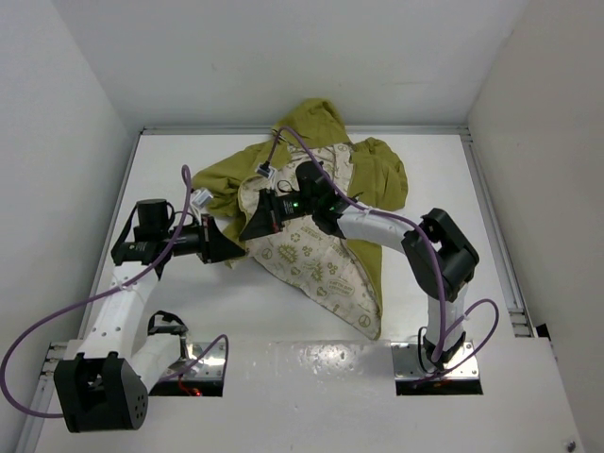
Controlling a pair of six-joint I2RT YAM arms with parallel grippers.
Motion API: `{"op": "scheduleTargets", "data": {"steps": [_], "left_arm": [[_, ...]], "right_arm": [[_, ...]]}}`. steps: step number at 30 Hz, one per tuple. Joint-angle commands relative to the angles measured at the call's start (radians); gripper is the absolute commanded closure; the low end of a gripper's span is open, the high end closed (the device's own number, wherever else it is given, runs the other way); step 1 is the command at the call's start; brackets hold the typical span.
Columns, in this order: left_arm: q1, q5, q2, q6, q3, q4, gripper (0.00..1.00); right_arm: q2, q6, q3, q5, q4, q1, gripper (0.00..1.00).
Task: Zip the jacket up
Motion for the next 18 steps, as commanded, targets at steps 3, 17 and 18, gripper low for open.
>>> {"op": "scheduleTargets", "data": {"steps": [3,17,18], "left_arm": [[-0.017,0.014,-0.014,0.004,-0.005,0.022,1.00],[-0.216,-0.285,-0.059,-0.340,-0.093,0.583,1.00],[-0.233,-0.322,-0.059,-0.340,-0.093,0.606,1.00]], "right_arm": [[-0.044,-0.042,0.068,-0.018,-0.063,-0.004,0.94],[-0.487,-0.758,-0.230,0.396,-1.017,-0.363,0.46],[-0.544,-0.774,-0.264,0.421,-1.054,-0.375,0.46]]}}
